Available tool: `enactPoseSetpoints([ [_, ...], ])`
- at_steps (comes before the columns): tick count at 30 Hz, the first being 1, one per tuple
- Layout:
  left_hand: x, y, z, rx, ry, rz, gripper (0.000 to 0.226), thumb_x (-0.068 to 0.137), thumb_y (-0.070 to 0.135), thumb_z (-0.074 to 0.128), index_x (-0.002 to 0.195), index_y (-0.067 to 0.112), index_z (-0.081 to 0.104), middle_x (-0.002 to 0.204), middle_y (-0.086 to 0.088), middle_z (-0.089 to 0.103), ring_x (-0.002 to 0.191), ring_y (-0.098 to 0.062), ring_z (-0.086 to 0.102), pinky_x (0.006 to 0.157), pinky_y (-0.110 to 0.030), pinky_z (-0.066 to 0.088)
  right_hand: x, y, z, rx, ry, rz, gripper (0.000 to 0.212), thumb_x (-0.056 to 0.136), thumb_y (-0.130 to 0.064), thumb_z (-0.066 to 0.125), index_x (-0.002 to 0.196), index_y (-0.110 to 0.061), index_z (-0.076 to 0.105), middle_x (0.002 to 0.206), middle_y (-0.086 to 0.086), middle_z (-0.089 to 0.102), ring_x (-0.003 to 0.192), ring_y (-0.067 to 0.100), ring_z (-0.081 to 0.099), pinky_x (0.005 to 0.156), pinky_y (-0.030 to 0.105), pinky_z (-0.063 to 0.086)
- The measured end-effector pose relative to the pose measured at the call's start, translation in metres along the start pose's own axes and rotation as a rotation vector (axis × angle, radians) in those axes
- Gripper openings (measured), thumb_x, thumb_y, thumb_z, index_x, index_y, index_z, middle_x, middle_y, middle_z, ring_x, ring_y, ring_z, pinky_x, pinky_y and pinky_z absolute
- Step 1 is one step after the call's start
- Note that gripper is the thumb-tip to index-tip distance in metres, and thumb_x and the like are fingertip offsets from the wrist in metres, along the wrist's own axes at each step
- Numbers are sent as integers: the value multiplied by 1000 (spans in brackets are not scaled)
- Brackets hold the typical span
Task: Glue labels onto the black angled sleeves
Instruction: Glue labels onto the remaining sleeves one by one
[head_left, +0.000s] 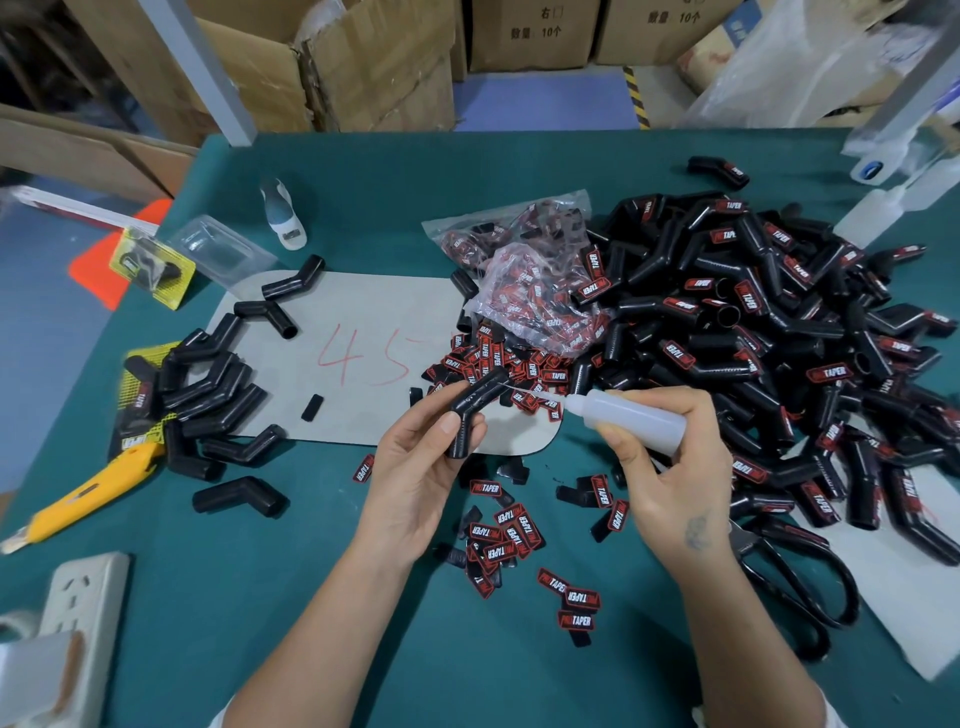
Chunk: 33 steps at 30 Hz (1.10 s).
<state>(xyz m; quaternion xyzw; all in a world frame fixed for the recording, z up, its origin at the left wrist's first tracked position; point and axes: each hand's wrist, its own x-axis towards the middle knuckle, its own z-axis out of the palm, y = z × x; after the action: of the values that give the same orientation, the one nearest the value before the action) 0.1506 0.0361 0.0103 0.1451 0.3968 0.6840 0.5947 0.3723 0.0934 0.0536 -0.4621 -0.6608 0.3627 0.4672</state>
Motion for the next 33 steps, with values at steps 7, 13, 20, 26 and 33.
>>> enactPoseSetpoints([
  [7,1,2,-1,-41,15,-10,53,73,24,97,121,10,78,115,-17,77,92,-21,78,84,-25,62,0,0,0,-11,-9,-6,29,92,-43,69,109,-58,51,113,-30,70,109,-2,66,86,8,46],
  [13,1,1,-2,-42,11,-16,60,69,28,99,122,10,77,117,-18,76,94,-21,78,84,-25,62,0,0,0,-17,-19,-13,29,92,-43,69,110,-59,52,113,-29,70,108,-1,66,85,8,46],
  [20,0,1,0,-40,8,-12,60,67,29,100,120,10,79,116,-17,77,93,-21,78,84,-25,62,1,1,1,-8,5,1,27,91,-45,69,108,-58,53,111,-31,70,108,-2,66,84,9,46],
  [26,0,2,1,-36,14,-15,60,66,30,101,119,11,79,116,-17,77,93,-20,78,83,-24,62,0,2,0,-4,5,2,27,91,-45,69,108,-59,53,112,-29,70,109,-1,65,84,11,48],
  [33,0,3,1,-50,10,-14,60,67,28,100,120,10,79,115,-18,77,93,-21,78,83,-25,62,0,1,0,-15,-6,-7,29,92,-42,69,110,-59,52,113,-30,70,108,-3,65,84,6,45],
])
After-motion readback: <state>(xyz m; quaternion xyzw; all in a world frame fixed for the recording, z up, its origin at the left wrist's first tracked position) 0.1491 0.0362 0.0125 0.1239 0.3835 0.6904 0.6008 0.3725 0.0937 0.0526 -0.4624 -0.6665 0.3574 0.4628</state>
